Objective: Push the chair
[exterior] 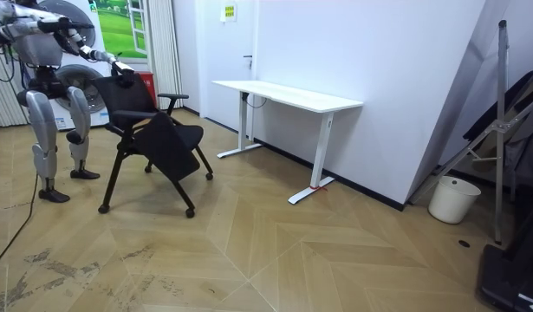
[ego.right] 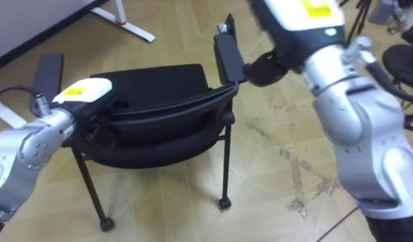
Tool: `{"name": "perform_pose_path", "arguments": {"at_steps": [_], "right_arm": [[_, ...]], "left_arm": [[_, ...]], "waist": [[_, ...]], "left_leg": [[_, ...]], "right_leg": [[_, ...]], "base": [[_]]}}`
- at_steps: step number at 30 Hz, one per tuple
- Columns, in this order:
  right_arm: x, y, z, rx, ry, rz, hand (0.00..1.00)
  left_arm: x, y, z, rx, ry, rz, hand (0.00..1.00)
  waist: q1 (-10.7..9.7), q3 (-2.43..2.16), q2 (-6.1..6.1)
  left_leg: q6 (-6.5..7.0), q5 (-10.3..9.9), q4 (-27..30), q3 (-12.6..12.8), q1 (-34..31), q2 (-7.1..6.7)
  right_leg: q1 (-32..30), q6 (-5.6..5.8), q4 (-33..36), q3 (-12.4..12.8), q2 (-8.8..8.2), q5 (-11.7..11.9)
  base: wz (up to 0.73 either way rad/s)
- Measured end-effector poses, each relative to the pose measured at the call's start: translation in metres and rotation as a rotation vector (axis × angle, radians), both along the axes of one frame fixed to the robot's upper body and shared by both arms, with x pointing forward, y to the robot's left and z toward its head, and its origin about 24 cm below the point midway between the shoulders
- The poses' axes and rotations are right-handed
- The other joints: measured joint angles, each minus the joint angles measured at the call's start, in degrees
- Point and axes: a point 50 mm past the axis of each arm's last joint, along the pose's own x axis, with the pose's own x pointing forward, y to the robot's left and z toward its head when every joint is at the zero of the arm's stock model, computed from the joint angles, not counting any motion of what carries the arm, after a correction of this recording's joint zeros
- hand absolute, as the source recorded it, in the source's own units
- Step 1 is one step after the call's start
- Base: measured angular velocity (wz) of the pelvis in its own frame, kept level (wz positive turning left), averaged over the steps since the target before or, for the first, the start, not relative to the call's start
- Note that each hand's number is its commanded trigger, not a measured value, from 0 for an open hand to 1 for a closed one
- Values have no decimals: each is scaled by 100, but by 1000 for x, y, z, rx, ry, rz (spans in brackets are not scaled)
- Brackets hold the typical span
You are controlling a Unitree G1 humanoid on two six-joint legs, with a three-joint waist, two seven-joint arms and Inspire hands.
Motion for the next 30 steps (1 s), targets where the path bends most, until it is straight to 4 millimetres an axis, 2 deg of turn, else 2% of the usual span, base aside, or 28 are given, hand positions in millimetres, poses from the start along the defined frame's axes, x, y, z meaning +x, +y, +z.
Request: {"name": "perform_pose_path", "arguments": {"at_steps": [8,15,16,17,18,24,26,27,30], "right_arm": [[-7,31,-10,-151,155,143,0],[-12,43,-22,-201,268,214,0],[-12,45,-24,-206,282,227,0],[-13,46,-26,-213,299,238,0],[-14,47,-28,-217,309,243,0],[-17,49,-35,-246,397,265,0],[-18,49,-38,-245,424,270,0],[-18,49,-40,-242,432,271,0],[-14,43,-54,-229,495,246,0]], "left_arm": [[0,-7,0,0,4,-44,100],[0,-18,-1,13,10,-97,100],[0,-20,-2,12,9,-105,100],[0,-22,-3,15,13,-113,100],[-1,-23,-4,16,17,-116,100],[0,-30,-2,2,13,-146,100],[1,-32,-1,0,10,-153,100],[1,-32,-1,0,9,-155,100],[1,-36,0,11,3,-169,100]], "waist": [[159,-2,-8],[175,5,-33],[196,6,-32],[231,20,-30],[249,21,-33],[375,33,-30],[431,34,-28],[433,34,-28],[467,35,-26]], "left_leg": [[-1,1,5,-327,42,44],[-1,1,-9,-604,119,46],[0,1,-9,-703,133,46],[0,1,-9,-889,186,47],[0,1,-7,-944,212,47],[-1,2,-31,-962,218,55],[-1,2,-28,-1092,209,49],[-1,2,-31,-1074,208,50],[-1,2,-31,-1074,213,57]], "right_leg": [[91,-10,19,-46,61,-6],[242,-19,34,-157,65,-12],[239,-29,73,-176,71,-18],[225,-88,202,-196,82,-53],[235,-105,236,-196,84,-63],[329,-107,139,-193,96,-65],[337,-107,127,-248,95,-64],[347,-107,127,-255,94,-64],[340,-107,160,-297,94,-64]], "base": [[6],[15],[8],[4],[0],[8],[0],[13],[7]]}}
